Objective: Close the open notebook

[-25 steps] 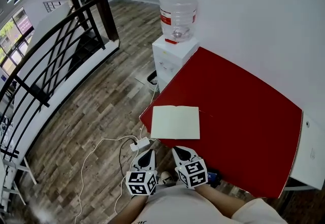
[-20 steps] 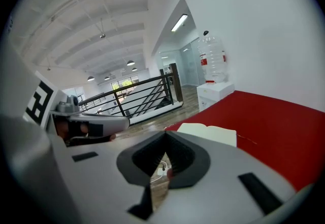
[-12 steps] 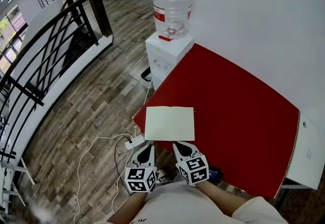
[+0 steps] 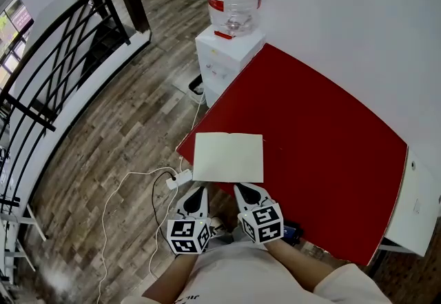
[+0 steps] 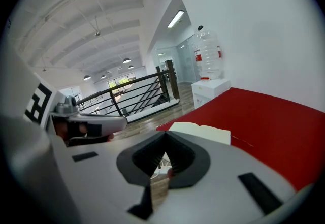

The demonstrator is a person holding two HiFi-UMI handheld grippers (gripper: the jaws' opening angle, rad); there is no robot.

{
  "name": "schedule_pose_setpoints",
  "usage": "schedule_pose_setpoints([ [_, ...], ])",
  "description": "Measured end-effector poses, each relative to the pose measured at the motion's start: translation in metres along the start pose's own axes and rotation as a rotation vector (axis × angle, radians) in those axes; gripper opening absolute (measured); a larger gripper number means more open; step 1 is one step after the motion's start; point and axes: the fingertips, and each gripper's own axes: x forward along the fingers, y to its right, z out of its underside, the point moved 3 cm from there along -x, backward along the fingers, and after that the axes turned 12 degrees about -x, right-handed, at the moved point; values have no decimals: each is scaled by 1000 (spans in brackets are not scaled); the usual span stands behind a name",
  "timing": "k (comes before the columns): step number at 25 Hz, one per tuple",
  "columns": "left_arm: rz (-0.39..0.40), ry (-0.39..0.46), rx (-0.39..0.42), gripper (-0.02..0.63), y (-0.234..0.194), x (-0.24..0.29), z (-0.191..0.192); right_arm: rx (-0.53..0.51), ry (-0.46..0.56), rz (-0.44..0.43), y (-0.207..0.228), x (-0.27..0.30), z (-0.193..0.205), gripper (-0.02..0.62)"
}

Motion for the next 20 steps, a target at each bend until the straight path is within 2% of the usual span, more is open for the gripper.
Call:
schedule_pose_setpoints([
  [8,-23,-19,2,6,-17,24,-2,-5,-30,-12,5,24,8,5],
  [14,-37,-45,16,6,-30,37,8,30,-42,2,14,38,20,5],
  [20,-47,-65,-1,6,-45,53,21,12,-63,4,16,53,30,5],
])
